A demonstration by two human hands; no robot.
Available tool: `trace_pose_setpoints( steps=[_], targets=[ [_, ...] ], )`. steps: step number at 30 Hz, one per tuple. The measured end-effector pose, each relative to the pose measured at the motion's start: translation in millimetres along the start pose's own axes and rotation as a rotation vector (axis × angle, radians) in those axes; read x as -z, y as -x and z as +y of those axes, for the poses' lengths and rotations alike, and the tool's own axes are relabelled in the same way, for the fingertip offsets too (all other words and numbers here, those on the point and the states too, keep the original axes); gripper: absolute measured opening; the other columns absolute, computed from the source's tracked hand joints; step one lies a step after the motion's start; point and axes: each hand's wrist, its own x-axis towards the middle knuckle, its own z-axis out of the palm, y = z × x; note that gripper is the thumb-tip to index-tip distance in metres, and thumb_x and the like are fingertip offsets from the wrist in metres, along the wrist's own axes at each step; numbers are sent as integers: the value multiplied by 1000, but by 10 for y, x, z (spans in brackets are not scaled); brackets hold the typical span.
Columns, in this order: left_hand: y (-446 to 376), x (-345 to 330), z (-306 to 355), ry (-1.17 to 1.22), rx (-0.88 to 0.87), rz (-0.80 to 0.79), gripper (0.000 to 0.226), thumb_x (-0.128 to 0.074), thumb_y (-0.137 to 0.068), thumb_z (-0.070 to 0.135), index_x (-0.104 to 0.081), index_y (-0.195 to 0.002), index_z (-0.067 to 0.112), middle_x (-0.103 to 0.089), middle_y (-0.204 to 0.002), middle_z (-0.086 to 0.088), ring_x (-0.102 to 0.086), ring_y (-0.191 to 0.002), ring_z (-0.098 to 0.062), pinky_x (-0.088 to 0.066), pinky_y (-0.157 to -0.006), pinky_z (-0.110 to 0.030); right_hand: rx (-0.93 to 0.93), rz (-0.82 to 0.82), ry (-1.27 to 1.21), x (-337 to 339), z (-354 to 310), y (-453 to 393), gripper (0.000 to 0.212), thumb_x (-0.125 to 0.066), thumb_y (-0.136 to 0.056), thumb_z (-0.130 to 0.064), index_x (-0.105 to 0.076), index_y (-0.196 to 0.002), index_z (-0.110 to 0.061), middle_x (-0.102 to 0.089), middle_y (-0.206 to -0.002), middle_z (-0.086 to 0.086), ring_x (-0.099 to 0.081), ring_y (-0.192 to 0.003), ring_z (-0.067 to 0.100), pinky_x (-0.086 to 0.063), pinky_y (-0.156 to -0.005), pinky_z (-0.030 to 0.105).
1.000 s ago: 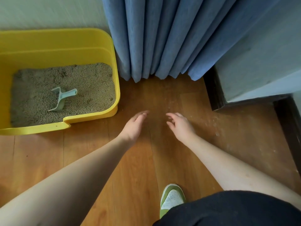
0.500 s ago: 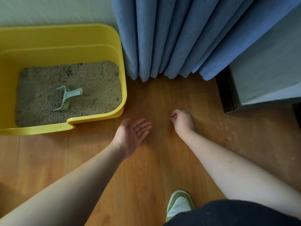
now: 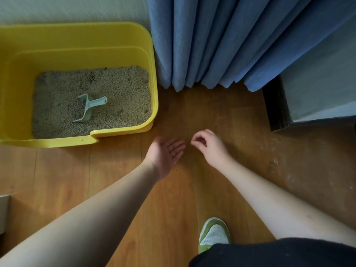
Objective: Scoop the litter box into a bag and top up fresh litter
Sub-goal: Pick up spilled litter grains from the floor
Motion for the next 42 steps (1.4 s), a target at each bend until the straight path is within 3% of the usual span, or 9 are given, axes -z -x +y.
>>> trace_pose_setpoints(
  steps=[5, 10, 15, 19, 23, 28, 35, 40, 42],
  targets=[
    [7, -109, -21, -53, 31, -75, 65, -17, -103, 45, -49, -136, -1, -61, -128, -19, -60, -112, -27, -47, -91, -36, 233, 42, 164, -22, -231, 252, 7, -62, -91, -28, -67, -90, -23, -56, -100, -10, -46, -102, 12, -39, -90, 29],
    [5, -173, 61, -82, 69, -144, 67, -15, -103, 44, -56, -128, -2, -66, -117, -19, -62, -102, -26, -47, -92, -34, 316, 150, 307, -35, -272, 200, 7, -67, -87, -27, -70, -90, -22, -60, -97, -5, -51, -99, 19, -39, -86, 37],
    [27, -135, 125, -50, 71, -134, 56, -26, -101, 31, -66, -106, -7, -69, -90, -18, -67, -77, -22, -55, -77, -29, 356, 197, 166, 99, -350, 154, 17, -61, -89, -32, -74, -96, -22, -61, -95, -7, -50, -95, 15, -40, -82, 31],
    [63, -64, 187, -43, 42, -100, 61, -27, -101, 24, -75, -80, -7, -72, -89, -23, -72, -74, -26, -58, -69, -26, 198, 359, 25, 221, -250, -116, 18, -58, -92, -29, -71, -102, -20, -65, -100, -5, -56, -95, 13, -45, -79, 25],
    [102, 33, 257, 27, 18, -59, 54, -25, -102, 23, -68, -101, -10, -71, -101, -27, -70, -94, -31, -56, -85, -31, 27, 220, 116, 44, -55, -495, 24, -57, -94, -26, -65, -117, -20, -62, -113, -2, -59, -101, 18, -52, -84, 31],
    [170, 88, 374, 110, -3, -89, 53, -23, -102, 25, -56, -123, -11, -62, -124, -28, -59, -119, -36, -46, -101, -36, -133, 65, 220, -284, 20, -754, 35, -58, -94, -29, -57, -128, -18, -54, -127, 5, -53, -113, 24, -47, -94, 35],
    [229, 104, 358, 75, -2, -57, 54, -22, -102, 25, -62, -115, -9, -65, -118, -27, -66, -107, -33, -49, -94, -33, -130, 166, 268, -377, 32, -813, 22, -61, -92, -17, -65, -113, -19, -59, -118, 2, -56, -104, 21, -47, -85, 30],
    [238, 91, 341, 31, -26, -14, 53, -24, -101, 25, -65, -108, -6, -70, -109, -24, -70, -95, -28, -52, -86, -31, -149, 144, 260, -355, 48, -892, 18, -55, -93, -7, -69, -99, -17, -60, -110, -1, -47, -76, 8, -32, -60, 17],
    [229, 92, 340, 26, -27, -11, 53, -24, -101, 26, -65, -108, -6, -70, -108, -23, -70, -96, -28, -52, -84, -31, -169, 109, 244, -329, 50, -916, 19, -53, -94, -8, -68, -98, -18, -61, -111, 0, -49, -71, 7, -31, -57, 17]
  ],
)
